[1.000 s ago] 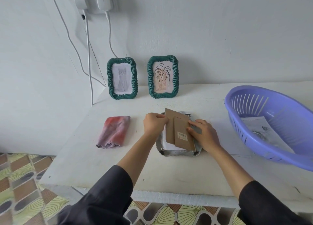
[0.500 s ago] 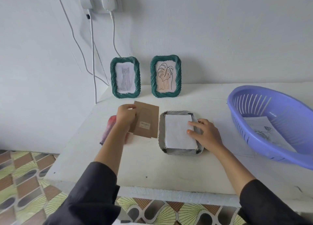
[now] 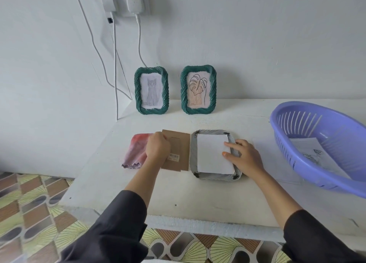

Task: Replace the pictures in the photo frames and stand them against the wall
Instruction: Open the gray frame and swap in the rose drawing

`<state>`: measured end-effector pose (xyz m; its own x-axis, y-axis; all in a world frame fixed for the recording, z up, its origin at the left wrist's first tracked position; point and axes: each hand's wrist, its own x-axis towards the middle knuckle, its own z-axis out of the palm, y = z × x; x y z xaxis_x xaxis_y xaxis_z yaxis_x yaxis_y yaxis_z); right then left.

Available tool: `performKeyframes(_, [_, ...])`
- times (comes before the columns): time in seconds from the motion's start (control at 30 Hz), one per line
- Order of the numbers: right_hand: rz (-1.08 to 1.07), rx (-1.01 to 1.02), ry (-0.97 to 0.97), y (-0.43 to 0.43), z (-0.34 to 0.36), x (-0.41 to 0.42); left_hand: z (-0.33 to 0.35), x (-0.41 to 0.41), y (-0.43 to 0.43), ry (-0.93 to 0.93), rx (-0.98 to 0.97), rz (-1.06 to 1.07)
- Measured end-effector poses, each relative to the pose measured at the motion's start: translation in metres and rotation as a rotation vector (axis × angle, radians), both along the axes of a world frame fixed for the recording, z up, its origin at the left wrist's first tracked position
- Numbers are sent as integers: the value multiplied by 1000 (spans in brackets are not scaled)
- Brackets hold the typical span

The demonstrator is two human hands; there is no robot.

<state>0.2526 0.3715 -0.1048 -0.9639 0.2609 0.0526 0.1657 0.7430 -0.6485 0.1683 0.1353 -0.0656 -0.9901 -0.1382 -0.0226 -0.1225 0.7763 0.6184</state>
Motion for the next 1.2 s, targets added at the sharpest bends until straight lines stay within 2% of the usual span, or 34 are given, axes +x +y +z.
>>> performKeyframes(0.17, [2,3,-3,0,1,0,-1,4,10,-14,-130,-16])
performKeyframes(0.3, [2,-8,-4,0,1,1,2,12,29,129,-44,-166])
performKeyframes(0.37, [2,-6,-1,-1,2,1,-1,18,41,134,-3,-252])
performKeyframes(0.47, [1,4,0,-1,3,1,-12,22,51,39,-131,-296])
performKeyframes(0.57, [2,18,-9,-1,3,0,-18,25,54,27,-209,-290])
performKeyframes(0.87, [22,-12,-67,-5,16,2,-23,20,56,-4,30,-212])
performKeyframes(1.1, [-81,138,305,-5,72,38,-23,21,58,-12,205,-126])
performKeyframes(1.2, [-220,319,283,14,93,64,-20,23,58,2,276,-95])
